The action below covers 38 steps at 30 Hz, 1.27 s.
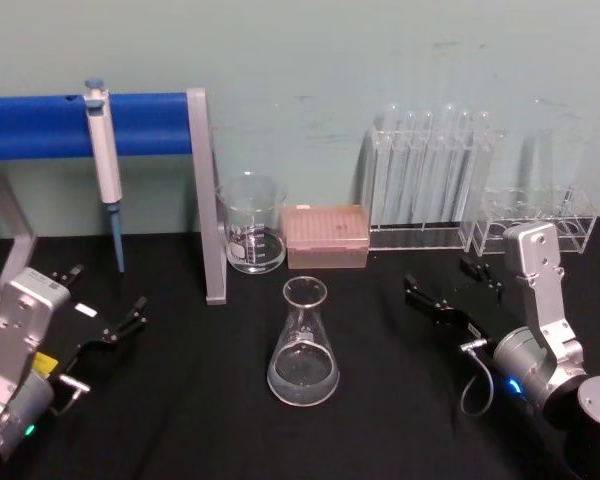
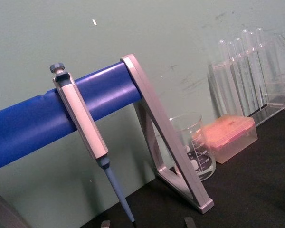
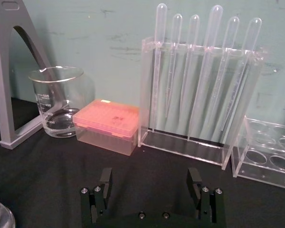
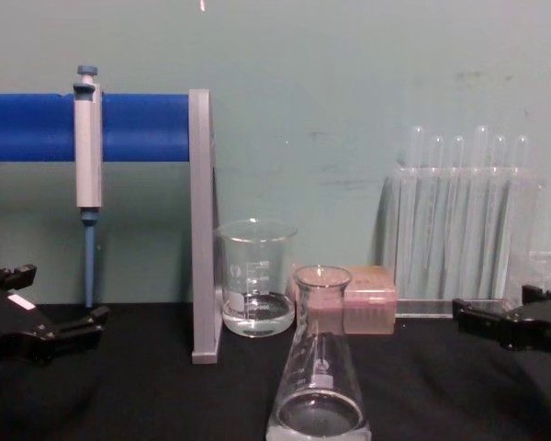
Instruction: Grasp the erlenmeyer flask with one hand, shake it three times, then place it back.
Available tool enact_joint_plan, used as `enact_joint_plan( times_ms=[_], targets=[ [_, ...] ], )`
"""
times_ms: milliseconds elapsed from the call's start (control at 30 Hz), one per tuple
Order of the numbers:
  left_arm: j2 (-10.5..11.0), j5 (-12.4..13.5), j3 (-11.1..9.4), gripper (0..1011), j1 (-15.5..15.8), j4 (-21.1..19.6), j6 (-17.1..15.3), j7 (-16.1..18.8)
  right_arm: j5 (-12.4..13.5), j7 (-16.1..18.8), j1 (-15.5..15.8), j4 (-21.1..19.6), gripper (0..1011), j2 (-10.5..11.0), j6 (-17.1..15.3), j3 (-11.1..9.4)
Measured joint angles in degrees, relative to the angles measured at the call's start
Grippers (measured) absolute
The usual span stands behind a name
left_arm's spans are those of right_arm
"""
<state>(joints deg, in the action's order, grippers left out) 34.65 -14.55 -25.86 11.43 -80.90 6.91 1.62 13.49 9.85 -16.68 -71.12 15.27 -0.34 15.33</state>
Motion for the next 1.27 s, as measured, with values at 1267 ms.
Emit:
enact_joint_plan(
  times_ms=[1267],
  targets=[
    [0.0,0.0,0.0,1001,0.0,0.0,0.0,0.0,-0.2,0.2,0.0,0.0,1003,-0.1,-0.2,-0.1]
  ],
)
